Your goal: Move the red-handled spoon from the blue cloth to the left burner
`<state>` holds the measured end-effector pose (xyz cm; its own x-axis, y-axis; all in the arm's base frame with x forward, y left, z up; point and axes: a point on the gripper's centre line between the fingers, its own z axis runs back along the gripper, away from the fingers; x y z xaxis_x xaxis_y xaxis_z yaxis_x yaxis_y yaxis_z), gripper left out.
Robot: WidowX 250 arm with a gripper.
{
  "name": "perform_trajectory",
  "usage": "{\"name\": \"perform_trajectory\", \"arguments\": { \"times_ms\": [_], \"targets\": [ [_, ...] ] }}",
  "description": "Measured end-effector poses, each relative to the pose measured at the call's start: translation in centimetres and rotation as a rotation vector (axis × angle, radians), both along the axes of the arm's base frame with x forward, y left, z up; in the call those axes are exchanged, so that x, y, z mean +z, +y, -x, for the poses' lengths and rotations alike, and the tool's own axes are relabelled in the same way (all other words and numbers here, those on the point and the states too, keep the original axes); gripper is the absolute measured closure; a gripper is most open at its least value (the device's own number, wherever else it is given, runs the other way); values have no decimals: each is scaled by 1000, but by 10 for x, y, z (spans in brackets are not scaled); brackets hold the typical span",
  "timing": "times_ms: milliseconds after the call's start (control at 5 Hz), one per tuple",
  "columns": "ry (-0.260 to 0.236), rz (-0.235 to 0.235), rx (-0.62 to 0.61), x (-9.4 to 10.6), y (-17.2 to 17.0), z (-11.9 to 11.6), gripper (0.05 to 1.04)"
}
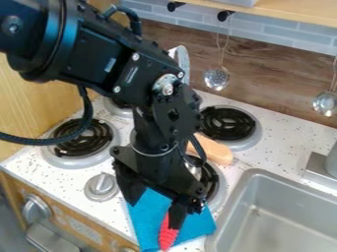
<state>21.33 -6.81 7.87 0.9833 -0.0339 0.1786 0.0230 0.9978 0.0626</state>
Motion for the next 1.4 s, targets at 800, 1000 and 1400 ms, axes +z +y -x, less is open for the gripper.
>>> {"name": "perform_trajectory", "arguments": {
  "times_ms": [800,1000,1400],
  "targets": [
    [2,-79,19,-50,3,-23,82],
    [-52,-96,100,-56,6,-31,82],
    [-75,-67,100,-55,22,-18,82]
  ]
}}
